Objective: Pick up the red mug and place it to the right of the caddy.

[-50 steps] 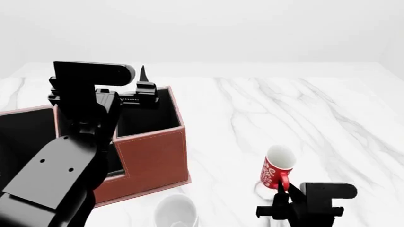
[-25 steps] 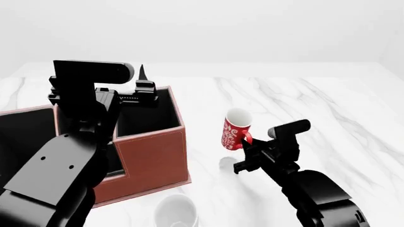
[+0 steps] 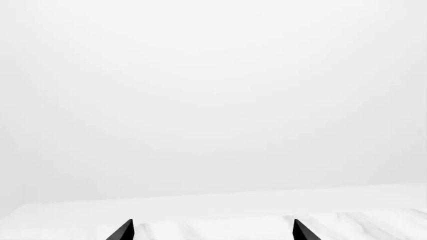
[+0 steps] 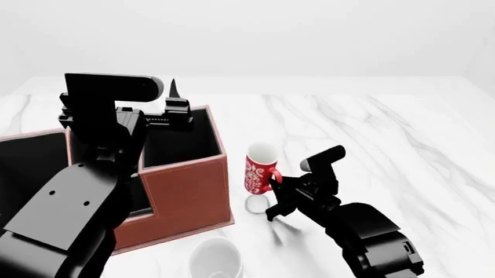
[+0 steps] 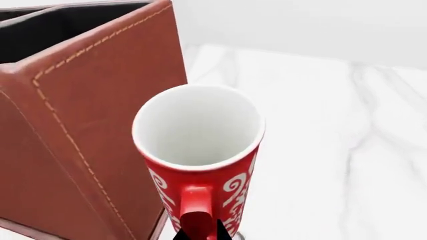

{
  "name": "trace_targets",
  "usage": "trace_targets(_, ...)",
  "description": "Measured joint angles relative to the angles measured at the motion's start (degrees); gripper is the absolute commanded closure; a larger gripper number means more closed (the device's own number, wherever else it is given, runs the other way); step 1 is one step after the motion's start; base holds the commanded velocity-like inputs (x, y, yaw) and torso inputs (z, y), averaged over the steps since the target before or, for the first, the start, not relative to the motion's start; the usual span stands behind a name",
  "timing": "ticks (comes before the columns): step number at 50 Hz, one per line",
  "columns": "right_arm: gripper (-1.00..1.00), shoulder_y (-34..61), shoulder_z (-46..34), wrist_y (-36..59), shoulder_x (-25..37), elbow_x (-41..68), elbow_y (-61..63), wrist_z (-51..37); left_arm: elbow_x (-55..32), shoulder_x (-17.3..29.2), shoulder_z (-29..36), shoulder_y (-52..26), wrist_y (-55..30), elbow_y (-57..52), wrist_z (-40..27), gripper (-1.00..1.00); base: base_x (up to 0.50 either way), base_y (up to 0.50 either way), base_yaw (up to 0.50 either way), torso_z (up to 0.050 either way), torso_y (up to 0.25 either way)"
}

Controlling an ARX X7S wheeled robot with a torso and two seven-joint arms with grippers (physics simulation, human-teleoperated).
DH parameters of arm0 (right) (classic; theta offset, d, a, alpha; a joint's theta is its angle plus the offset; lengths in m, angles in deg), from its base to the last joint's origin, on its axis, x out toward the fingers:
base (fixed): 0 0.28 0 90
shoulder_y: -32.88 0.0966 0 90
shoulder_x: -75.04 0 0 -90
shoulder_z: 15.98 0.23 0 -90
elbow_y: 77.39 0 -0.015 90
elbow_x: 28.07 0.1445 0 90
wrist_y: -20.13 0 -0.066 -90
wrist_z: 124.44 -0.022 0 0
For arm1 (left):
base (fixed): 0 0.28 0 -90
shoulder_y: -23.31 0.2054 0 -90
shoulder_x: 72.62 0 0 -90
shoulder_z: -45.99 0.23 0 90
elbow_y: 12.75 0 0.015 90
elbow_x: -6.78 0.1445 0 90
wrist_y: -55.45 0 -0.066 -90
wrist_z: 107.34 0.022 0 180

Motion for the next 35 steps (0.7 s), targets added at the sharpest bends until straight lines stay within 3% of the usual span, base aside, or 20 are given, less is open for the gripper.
trace_targets(35,1.0,2.2,-3.9,-0.9,-2.5,-3.2,-10.3,-0.6,-1.1,0.6,-0.1,0.4,0.2,-0.4,-0.7,-1.0,0.0,0.0,0.0,0.0,0.001)
